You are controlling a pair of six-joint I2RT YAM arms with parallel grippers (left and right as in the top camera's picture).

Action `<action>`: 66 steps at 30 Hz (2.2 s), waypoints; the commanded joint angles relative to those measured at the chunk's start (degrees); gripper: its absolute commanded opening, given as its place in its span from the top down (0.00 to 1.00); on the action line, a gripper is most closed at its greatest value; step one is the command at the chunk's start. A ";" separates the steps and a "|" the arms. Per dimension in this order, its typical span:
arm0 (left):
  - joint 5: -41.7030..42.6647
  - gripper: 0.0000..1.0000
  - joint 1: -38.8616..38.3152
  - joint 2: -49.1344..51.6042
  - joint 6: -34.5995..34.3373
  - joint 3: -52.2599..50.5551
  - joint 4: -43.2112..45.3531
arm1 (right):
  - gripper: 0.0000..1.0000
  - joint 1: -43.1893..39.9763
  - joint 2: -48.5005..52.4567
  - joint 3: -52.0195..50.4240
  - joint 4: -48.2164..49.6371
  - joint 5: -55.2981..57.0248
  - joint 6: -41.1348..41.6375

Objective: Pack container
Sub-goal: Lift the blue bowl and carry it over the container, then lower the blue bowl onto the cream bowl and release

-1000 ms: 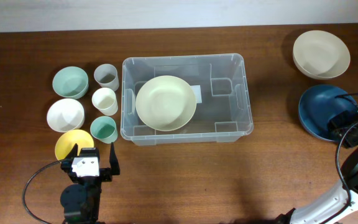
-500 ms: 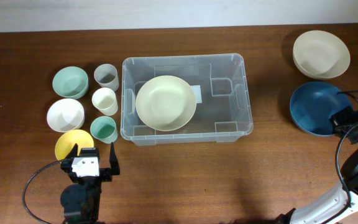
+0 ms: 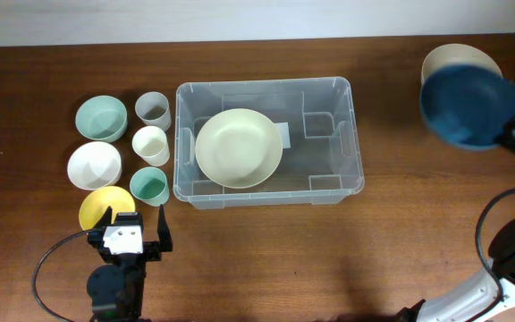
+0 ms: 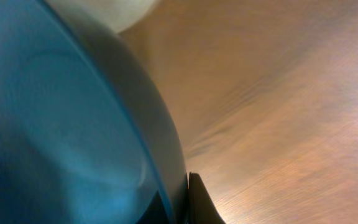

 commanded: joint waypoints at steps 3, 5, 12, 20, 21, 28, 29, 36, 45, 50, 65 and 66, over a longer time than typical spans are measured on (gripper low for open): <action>0.44 0.00 -0.22 -0.07 0.74 -0.33 -0.07 | 0.96 2.23 -7.76 4.11 -1.51 -15.63 -5.25; 0.44 0.01 -0.22 -0.07 0.74 -0.33 -0.07 | 0.96 4.22 -9.68 4.11 -2.10 -17.55 -5.73; 0.44 0.01 -0.22 -0.07 0.74 -0.33 -0.07 | 0.96 20.96 -12.72 4.09 -3.82 -15.41 -10.14; 0.44 0.01 -0.22 -0.07 0.74 -0.33 -0.07 | 0.96 42.69 -9.84 3.82 -0.83 4.74 -4.83; 0.44 0.01 -0.22 -0.07 0.74 -0.33 -0.07 | 0.96 44.63 -9.33 3.82 -0.39 5.73 -4.85; 0.44 0.00 -0.22 -0.07 0.74 -0.33 -0.07 | 0.96 55.82 -1.62 3.82 3.80 6.08 -0.94; 0.44 0.01 -0.22 -0.07 0.74 -0.33 -0.07 | 0.96 56.54 -0.48 3.82 4.33 6.01 -0.74; 0.42 0.01 -0.22 -0.07 0.74 -0.33 -0.07 | 0.96 59.08 6.05 3.80 6.36 6.05 0.52; 0.44 0.01 -0.22 -0.07 0.74 -0.33 -0.07 | 0.96 59.06 9.86 3.63 8.52 6.05 0.98; 0.44 0.01 -0.22 -0.07 0.74 -0.33 -0.07 | 0.96 59.06 10.67 3.43 10.12 6.03 1.81; 0.44 0.01 -0.22 -0.07 0.74 -0.33 -0.07 | 0.96 59.01 13.73 2.40 12.61 6.10 1.99; 0.44 0.01 -0.22 -0.07 0.74 -0.33 -0.07 | 0.96 59.01 13.73 2.25 12.87 6.10 1.99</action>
